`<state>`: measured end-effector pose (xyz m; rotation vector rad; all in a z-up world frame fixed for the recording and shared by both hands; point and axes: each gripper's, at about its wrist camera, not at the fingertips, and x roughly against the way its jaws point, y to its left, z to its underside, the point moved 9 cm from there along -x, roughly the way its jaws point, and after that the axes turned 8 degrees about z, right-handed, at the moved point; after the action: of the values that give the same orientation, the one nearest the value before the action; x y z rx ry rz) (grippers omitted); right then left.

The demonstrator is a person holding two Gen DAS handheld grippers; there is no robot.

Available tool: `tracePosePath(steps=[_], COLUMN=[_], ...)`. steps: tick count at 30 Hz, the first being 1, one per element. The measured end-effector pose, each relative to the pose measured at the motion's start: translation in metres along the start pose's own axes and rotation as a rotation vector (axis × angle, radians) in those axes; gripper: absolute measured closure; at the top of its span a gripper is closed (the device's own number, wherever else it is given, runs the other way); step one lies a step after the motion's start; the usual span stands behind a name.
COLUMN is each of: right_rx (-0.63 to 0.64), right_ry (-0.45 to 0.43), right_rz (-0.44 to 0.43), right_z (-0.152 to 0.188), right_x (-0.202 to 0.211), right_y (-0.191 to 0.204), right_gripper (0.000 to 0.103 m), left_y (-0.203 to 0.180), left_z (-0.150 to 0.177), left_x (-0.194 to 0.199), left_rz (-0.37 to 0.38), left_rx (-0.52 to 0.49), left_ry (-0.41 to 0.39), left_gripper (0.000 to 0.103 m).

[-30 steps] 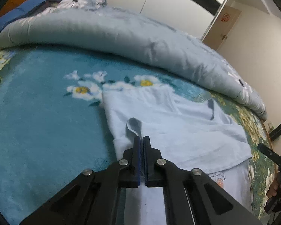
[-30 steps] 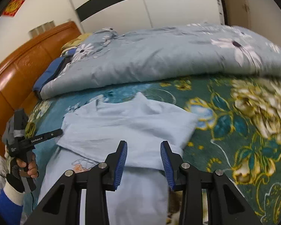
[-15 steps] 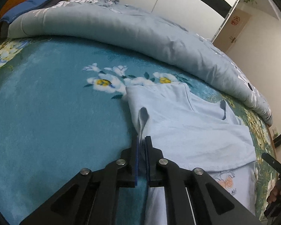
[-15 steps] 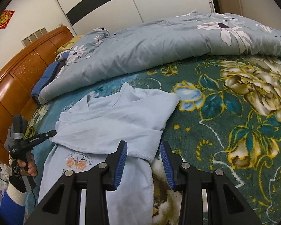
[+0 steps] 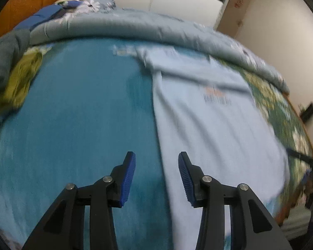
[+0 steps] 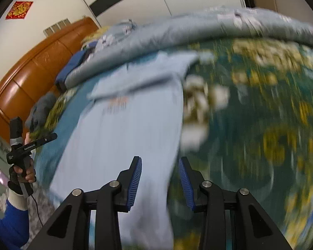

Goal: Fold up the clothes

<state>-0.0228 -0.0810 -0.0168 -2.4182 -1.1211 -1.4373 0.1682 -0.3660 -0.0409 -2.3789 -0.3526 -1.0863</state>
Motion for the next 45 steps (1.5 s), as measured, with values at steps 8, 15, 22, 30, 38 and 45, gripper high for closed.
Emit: tracePosePath(steps=[8, 15, 22, 30, 38, 45], right_rx=[-0.026, -0.081, -0.122, -0.137, -0.108, -0.109], right_ry=[0.052, 0.022, 0.028, 0.024, 0.013, 0.035], right_rz=[-0.052, -0.109, -0.106, -0.098, -0.048, -0.056], right_z=[0.044, 0.054, 0.062, 0.064, 0.066, 0.073], right_x=[0.000, 0.012, 0.014, 0.016, 0.023, 0.018], right_y=[0.001, 0.001, -0.016, -0.012, -0.008, -0.010], right_gripper=[0.063, 0.096, 0.097, 0.097, 0.097, 0.097], left_y=[-0.014, -0.023, -0.026, -0.026, -0.019, -0.018], left_z=[0.052, 0.070, 0.075, 0.078, 0.083, 0.089], left_x=[0.003, 0.011, 0.009, 0.009, 0.032, 0.024], left_rz=[0.076, 0.132, 0.138, 0.164, 0.136, 0.126], left_rx=[0.063, 0.128, 0.171, 0.228, 0.230, 0.208], left_ry=[0.044, 0.043, 0.040, 0.024, -0.035, -0.017], left_gripper=[0.059, 0.059, 0.059, 0.090, 0.100, 0.097])
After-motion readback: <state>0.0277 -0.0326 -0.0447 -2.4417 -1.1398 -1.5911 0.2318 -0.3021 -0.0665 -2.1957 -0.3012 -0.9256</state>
